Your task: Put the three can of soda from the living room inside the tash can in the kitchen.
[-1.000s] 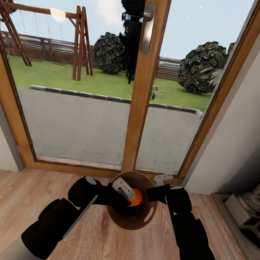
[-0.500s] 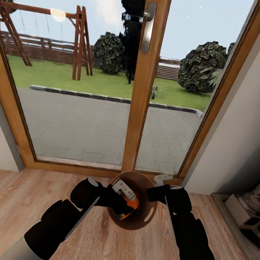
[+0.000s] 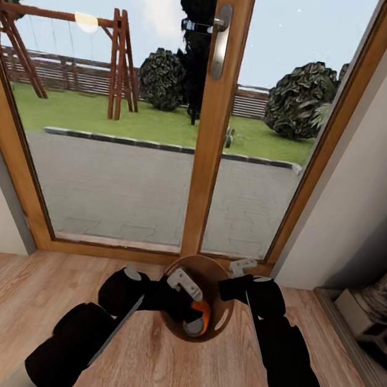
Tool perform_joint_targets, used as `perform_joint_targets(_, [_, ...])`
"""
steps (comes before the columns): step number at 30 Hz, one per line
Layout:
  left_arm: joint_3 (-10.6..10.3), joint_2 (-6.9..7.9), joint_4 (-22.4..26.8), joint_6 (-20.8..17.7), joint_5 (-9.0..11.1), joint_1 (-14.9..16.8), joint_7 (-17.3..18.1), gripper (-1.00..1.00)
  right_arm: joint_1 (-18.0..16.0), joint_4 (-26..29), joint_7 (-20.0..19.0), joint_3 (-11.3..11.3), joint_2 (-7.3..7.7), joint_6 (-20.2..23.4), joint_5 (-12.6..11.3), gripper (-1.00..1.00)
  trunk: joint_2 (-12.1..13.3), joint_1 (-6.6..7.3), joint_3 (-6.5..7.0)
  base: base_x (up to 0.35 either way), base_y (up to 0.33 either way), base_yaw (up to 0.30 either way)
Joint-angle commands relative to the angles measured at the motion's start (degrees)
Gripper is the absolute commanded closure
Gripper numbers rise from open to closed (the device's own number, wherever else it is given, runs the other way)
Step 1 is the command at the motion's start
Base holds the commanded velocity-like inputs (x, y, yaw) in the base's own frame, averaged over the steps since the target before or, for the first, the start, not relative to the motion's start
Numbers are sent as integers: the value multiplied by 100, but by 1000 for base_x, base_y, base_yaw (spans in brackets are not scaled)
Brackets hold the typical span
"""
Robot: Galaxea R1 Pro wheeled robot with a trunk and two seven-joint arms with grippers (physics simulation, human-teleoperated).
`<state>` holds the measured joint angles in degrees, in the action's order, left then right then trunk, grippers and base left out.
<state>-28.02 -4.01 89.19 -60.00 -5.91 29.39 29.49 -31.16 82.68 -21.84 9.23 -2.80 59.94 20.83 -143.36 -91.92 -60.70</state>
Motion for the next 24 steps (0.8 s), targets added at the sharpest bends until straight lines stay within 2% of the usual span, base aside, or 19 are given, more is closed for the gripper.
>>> perform_joint_targets(1, [-4, 7, 78, 0, -9, -92, 106, -100, -3, 2, -13, -1, -1, 6, -71, 100, 0, 0, 1, 0, 0, 0])
perform_joint_targets(3, [-2, 24, 140, 0, -8, -185, 365, -100, -3, -3, -13, -7, 2, 6, -75, 100, 0, 0, 1, 0, 0, 0])
perform_joint_targets(4, [9, 36, 166, 0, -8, -224, 618, -100, -3, -14, -13, -11, 4, 6, -77, 100, 0, 0, 1, 0, 0, 0])
perform_joint_targets(5, [32, 80, 189, 86, -7, -271, 1189, -100, -4, -39, -13, -18, 6, 6, -78, 100, 0, 0, 1, 0, 0, 0])
perform_joint_targets(6, [41, 111, 193, 140, -7, -304, 1421, -100, -4, -45, -13, -20, 6, 6, -78, 100, 0, 0, 1, 0, 0, 0])
perform_joint_targets(7, [82, 188, 200, 260, -7, -408, 1913, -100, -4, -53, -13, -22, 9, 6, -79, 100, 0, 0, 1, 0, 0, 0])
perform_joint_targets(8, [130, 232, 203, 324, -7, -478, 2157, -100, -4, -56, -13, -23, 10, 6, -79, 100, 0, 0, 1, 0, 0, 0])
perform_joint_targets(9, [334, 323, 206, 434, -5, -614, 2614, -100, -4, -61, -13, -28, 13, 6, -79, 100, 0, 0, 1, 0, 0, 0])
perform_joint_targets(10, [696, 406, 209, 513, -3, -711, 3058, -100, -4, -63, -13, -30, 16, 6, -79, 100, 0, 0, 1, 0, 0, 0])
perform_joint_targets(11, [1165, 475, 208, 564, -1, -780, 3553, -100, -4, -65, -13, -32, 18, 6, -81, 100, 0, 0, 1, 0, 0, 0])
perform_joint_targets(12, [2184, 569, 206, 648, -2, -858, 4768, -100, -4, -71, -13, -39, 18, 6, -82, 100, 0, 0, 1, 0, 0, 0])
perform_joint_targets(13, [2434, 604, 205, 683, -3, -868, 5056, -100, -4, -72, -13, -39, 18, 6, -81, 100, 0, 0, 1, 0, 0, 0])
perform_joint_targets(14, [2923, 698, 205, 757, -3, -883, 5516, -100, -4, -74, -13, -41, 18, 6, -84, 100, 0, 0, 1, 0, 0, 0])
perform_joint_targets(15, [3390, 817, 201, 813, 4, -893, 5813, -100, -4, -77, -13, -42, 17, 6, -86, 100, 0, 0, 1, 0, 0, 0])
perform_joint_targets(17, [4326, 1020, 194, 902, 131, -904, 6051, -100, -4, -83, -13, -44, 17, 6, -87, 100, 0, 0, 1, 0, 0, 0])
perform_joint_targets(18, [4599, 1062, 191, 964, 216, -905, 6051, -100, -4, -84, -13, -44, 17, 6, -88, 100, 0, 0, 1, 0, 0, 0])
perform_joint_targets(20, [4936, 1106, 189, 1107, 293, -907, 6051, -100, -4, -85, -13, -44, 17, 6, -88, 100, 0, 0, 1, 0, 0, 0])
perform_joint_targets(22, [5164, 1135, 186, 1260, 329, -908, 6051, -100, -4, -85, -13, -52, 20, 6, -88, 100, 0, 0, 1, 0, 0, 0])
perform_joint_targets(24, [5271, 1146, 183, 1350, 333, -908, 6051, -100, -4, -86, -13, -55, 22, 6, -88, 100, 0, 0, 1, 0, 0, 0])
